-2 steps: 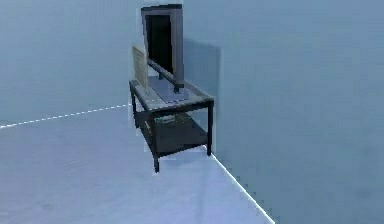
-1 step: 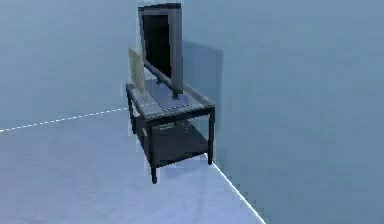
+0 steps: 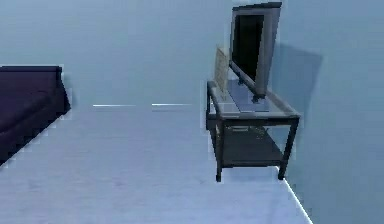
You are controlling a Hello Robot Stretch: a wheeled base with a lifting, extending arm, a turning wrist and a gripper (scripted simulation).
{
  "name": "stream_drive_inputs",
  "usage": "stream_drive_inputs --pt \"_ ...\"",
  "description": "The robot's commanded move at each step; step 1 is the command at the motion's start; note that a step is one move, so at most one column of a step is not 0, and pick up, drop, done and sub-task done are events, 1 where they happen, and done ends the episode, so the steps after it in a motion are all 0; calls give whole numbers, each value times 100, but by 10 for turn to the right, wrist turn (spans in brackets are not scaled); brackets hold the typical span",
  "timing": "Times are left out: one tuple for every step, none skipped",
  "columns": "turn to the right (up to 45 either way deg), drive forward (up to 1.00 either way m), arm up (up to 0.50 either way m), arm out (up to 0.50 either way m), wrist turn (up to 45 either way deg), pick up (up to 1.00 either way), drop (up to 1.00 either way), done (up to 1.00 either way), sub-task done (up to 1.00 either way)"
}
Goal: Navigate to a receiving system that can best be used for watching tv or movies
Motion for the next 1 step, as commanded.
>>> stream_drive_inputs --pt "0 15 0 0 0 0 0 0 0"
